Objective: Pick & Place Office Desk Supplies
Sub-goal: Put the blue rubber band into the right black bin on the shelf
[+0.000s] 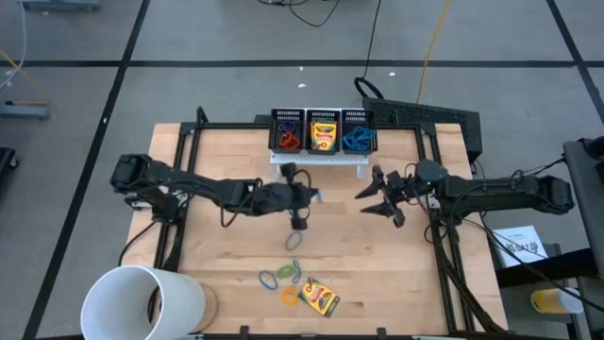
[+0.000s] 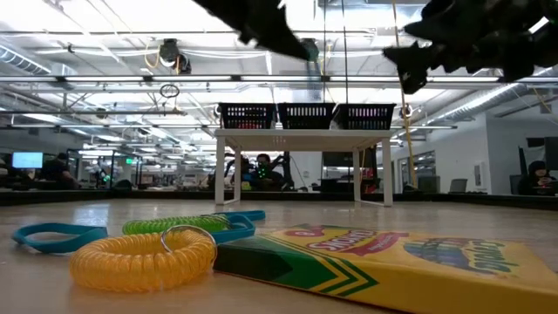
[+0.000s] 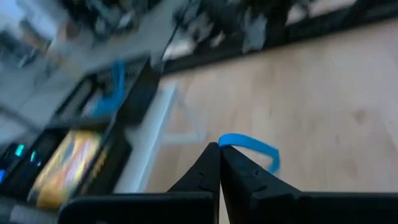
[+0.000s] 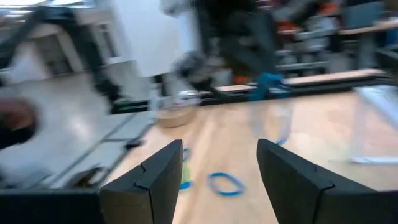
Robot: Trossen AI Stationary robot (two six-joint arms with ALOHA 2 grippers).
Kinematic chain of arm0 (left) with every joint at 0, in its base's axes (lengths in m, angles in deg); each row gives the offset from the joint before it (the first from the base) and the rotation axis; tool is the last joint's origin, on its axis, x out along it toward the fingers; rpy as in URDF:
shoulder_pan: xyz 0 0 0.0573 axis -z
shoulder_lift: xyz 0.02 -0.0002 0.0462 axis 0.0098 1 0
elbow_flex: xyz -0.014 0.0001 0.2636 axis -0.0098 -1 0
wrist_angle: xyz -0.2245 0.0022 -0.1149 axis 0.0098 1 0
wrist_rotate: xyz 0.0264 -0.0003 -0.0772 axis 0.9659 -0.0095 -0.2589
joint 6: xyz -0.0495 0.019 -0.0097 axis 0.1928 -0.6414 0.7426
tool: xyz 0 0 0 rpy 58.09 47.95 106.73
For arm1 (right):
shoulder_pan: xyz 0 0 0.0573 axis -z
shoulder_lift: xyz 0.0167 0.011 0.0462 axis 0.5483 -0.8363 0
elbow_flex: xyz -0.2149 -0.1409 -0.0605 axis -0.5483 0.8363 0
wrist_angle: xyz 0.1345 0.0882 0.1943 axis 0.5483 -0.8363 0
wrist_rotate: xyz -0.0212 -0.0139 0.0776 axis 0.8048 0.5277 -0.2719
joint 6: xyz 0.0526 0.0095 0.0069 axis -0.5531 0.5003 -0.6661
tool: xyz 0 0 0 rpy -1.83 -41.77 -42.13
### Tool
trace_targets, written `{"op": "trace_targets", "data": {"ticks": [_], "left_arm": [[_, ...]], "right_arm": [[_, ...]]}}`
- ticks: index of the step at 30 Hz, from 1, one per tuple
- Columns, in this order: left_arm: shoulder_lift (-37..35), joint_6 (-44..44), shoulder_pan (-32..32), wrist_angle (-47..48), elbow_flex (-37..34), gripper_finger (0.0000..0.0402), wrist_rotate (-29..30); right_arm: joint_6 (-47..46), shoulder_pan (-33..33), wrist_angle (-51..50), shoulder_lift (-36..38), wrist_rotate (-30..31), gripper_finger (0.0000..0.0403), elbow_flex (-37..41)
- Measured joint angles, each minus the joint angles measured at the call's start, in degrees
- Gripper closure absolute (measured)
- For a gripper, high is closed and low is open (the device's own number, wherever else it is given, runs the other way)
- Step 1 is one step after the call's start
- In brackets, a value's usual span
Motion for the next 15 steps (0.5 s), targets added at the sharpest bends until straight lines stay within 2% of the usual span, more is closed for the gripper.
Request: {"op": "trace_targets", "data": {"ticks": [4,7,15], "left_arm": [[2.3,-5.5,-1.9,-10.0,0.0,0.0398,-5.1],[4.3,-6.9,-2.9,-14.8,0.0,0.0396,-8.5],[7.9,-7.0,-3.8,-21.6,0.0,0.0394,-15.9]], "right_arm": [[0.6,-1.4,0.1,-2.6,7.5,0.0206,0.0],[1.9,-2.8,2.5,-5.7,10.7,0.0206,0.0],[2.6,-4.5,16.7,-15.3,11.1,0.0206,0.0]]}}
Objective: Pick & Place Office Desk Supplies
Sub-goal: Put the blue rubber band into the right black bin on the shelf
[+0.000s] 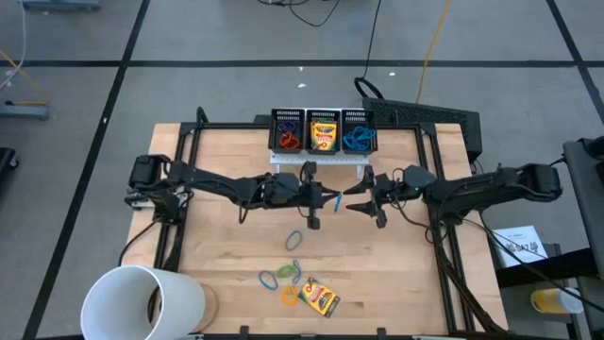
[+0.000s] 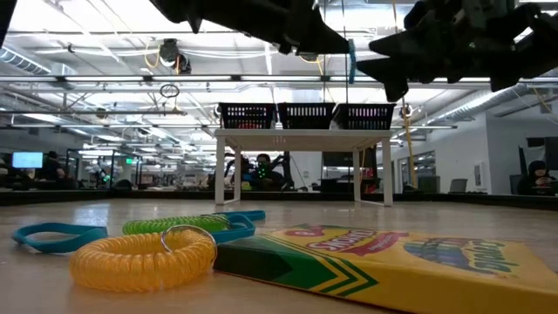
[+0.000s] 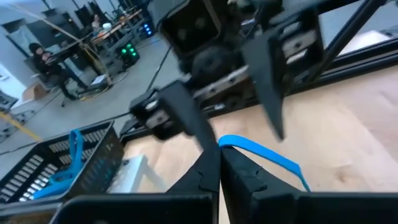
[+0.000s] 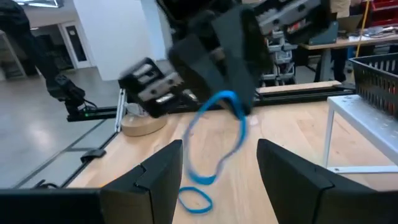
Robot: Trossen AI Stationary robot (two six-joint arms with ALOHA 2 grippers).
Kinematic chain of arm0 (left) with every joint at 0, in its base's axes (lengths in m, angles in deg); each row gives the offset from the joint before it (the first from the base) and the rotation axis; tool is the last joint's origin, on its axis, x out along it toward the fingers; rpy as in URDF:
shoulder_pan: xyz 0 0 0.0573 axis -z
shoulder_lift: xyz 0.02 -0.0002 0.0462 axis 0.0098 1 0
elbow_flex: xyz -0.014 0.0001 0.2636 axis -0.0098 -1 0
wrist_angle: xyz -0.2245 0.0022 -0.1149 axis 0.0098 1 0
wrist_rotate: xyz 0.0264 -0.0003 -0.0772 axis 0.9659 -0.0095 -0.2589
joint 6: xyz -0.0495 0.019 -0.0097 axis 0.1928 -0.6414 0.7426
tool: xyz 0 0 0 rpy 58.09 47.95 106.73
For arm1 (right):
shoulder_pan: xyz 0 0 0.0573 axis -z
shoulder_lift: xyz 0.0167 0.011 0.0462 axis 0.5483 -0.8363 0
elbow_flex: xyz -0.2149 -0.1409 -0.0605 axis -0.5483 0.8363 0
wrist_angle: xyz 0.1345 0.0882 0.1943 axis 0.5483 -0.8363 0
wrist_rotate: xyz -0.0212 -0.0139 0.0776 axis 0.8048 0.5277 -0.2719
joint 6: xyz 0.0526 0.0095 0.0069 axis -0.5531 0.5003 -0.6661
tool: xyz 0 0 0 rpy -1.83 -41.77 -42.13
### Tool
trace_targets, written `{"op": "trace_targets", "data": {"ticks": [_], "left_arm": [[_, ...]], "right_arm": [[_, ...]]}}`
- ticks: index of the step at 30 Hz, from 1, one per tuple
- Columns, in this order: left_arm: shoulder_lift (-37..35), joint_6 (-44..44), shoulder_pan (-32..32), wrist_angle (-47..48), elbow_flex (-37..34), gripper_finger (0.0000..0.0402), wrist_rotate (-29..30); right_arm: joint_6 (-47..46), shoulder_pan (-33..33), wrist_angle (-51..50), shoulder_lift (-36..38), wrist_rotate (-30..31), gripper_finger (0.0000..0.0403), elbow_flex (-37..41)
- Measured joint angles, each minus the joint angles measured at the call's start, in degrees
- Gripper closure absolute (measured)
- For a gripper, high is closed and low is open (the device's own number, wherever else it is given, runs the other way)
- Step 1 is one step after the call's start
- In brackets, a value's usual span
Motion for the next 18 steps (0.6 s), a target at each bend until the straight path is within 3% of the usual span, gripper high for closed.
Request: {"op": "trace_targets", "data": {"ticks": [6,10,14,18], "left_arm": [[-0.1,0.1,0.4,-0.1,0.0,0.0397,-0.2],[-0.1,0.0,0.3,0.8,0.0,0.0397,0.0],[-0.1,0.0,0.1,1.3,0.0,0.0395,0.0],[-0.1,0.0,0.0,1.3,0.0,0.0398,0.1]], "right_arm": [[-0.6,0.0,5.9,-6.2,0.0,0.0202,0.0],[-3.9,0.0,11.4,-9.4,-0.7,0.0179,0.0],[-4.7,0.0,12.5,-10.9,-6.0,0.0156,0.0],[-4.6,-0.7,12.5,-10.9,-4.5,0.0141,-0.2]]}}
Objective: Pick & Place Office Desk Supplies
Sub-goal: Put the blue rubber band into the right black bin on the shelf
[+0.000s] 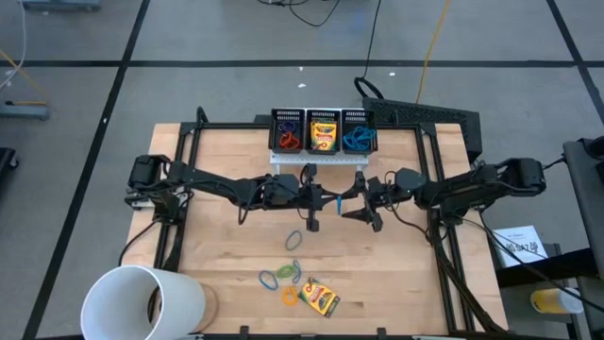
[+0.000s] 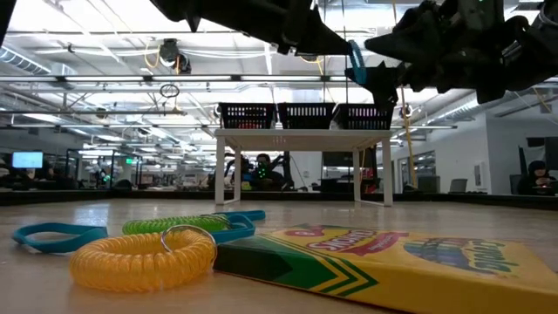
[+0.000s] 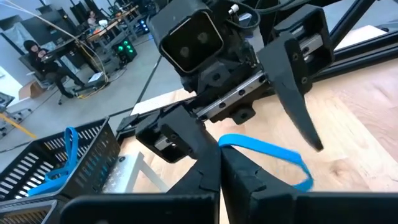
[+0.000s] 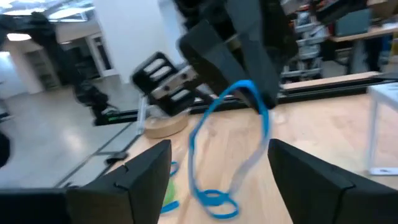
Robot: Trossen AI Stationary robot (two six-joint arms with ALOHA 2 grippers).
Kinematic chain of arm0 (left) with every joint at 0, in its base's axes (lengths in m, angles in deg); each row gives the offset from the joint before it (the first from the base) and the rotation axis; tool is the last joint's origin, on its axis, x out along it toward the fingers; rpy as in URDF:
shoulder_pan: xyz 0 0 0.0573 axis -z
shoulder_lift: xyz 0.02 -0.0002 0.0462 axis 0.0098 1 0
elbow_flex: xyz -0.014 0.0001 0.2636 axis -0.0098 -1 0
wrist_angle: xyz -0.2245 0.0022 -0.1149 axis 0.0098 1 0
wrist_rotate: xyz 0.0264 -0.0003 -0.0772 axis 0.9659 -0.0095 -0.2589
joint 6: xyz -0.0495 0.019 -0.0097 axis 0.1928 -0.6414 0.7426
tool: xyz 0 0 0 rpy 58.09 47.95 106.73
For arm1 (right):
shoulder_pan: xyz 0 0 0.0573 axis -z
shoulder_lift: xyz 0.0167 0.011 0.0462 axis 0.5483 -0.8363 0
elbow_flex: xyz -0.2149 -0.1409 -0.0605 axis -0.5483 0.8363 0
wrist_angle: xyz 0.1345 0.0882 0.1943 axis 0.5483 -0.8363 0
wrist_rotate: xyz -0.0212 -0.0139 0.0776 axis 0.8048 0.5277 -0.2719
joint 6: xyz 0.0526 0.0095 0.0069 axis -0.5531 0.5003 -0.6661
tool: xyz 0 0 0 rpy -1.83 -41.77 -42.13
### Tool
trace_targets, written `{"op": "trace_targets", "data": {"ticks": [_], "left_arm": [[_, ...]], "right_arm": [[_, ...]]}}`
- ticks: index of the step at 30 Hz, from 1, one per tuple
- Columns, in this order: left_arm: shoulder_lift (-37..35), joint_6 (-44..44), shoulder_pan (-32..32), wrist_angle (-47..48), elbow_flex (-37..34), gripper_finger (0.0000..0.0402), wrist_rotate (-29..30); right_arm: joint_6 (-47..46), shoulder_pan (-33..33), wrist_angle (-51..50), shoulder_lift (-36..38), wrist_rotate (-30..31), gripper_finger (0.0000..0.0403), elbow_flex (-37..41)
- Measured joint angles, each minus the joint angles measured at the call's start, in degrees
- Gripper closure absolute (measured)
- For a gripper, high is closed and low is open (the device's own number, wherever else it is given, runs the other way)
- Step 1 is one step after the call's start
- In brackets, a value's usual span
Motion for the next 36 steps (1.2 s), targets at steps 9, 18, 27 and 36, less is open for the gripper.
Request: {"op": "trace_targets", "data": {"ticks": [9,18,27,36], "left_arm": [[0.0,0.6,-0.5,0.0,0.0,0.0398,0.5],[0.0,1.1,-0.5,0.0,0.0,0.0398,0.5],[0.0,1.1,-0.5,-0.1,0.0,0.0396,0.5],[0.0,1.7,-0.5,-0.1,0.0,0.0394,0.5]], "right_arm": [[2.0,-2.4,-2.3,0.0,5.0,0.0149,-2.1],[3.2,-2.6,-2.8,0.0,12.0,0.0180,-2.1],[4.7,-2.6,-3.1,0.0,12.0,0.0243,-2.1],[6.1,-2.6,-3.2,0.0,12.0,0.0339,-2.1]]}}
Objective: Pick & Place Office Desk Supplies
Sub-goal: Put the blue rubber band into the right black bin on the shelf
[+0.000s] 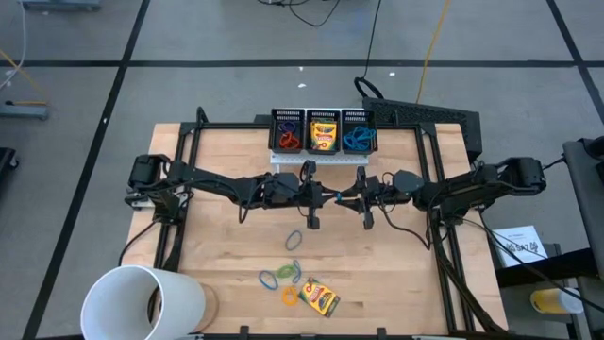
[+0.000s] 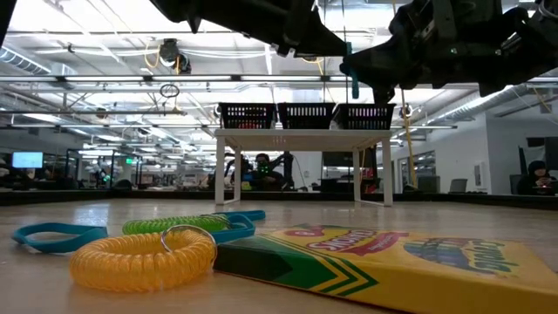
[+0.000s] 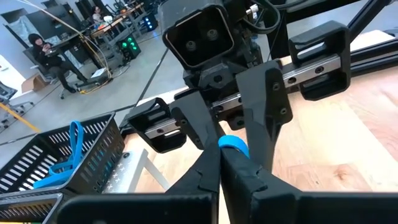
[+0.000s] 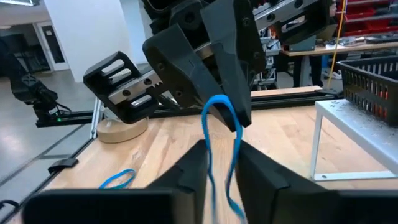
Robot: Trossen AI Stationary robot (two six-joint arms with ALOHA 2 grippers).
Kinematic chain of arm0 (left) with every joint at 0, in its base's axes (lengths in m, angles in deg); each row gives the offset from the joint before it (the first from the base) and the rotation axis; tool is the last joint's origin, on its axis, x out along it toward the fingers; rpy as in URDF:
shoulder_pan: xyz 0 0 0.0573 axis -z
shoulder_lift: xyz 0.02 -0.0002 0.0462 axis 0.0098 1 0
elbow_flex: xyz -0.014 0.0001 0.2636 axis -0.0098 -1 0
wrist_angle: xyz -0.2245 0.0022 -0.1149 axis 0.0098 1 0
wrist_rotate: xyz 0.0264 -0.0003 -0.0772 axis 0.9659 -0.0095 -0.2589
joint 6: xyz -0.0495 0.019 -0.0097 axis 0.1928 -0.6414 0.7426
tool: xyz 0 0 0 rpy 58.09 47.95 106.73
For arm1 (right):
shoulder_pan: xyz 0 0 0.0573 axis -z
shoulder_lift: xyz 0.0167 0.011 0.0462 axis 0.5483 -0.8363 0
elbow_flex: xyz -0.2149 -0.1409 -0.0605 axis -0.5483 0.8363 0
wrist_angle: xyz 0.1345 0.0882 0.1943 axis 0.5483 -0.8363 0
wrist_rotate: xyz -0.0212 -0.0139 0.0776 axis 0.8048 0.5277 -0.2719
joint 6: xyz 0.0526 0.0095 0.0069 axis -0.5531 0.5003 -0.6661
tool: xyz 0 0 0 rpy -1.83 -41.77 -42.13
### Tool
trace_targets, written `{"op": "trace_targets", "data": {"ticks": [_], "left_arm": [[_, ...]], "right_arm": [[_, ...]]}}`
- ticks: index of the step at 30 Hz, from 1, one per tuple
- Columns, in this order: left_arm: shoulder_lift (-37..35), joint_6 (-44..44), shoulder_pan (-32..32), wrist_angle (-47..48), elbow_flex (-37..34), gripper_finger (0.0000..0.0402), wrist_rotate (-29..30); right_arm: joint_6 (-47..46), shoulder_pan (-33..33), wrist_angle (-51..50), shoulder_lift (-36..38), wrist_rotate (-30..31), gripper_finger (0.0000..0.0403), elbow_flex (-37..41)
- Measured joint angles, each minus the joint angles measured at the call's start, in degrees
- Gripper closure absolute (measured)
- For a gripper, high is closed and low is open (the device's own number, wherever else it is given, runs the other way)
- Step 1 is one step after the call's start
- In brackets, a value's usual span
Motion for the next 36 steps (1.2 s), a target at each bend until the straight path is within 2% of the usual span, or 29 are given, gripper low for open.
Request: {"op": "trace_targets", "data": {"ticks": [5,10,14,22,25,30,36], "left_arm": [[0.0,0.0,0.0,0.0,0.0,0.0394,0.0],[0.0,2.7,0.0,0.0,0.0,0.0389,0.0],[0.0,8.7,0.0,0.1,0.0,0.0346,0.9],[0.0,13.0,0.2,1.7,0.0,0.0223,3.0],[-0.1,13.3,0.2,3.6,0.1,0.0190,3.0],[-0.2,15.2,0.3,4.5,0.1,0.0161,3.1],[-1.7,15.7,0.4,8.3,0.0,0.0156,2.5]], "right_arm": [[2.1,0.0,0.0,0.0,-0.3,0.0394,0.0],[2.5,0.0,-0.7,0.0,-0.3,0.0394,0.0],[2.5,0.0,-1.3,0.0,-0.4,0.0400,-0.1],[2.9,0.0,-1.8,0.2,-0.5,0.0401,-0.1],[2.9,0.0,-3.0,1.4,-0.5,0.0401,-0.1],[3.8,0.2,-7.7,5.1,-0.3,0.0401,-0.1],[3.2,0.6,-14.2,11.1,0.0,0.0402,-0.1]]}}
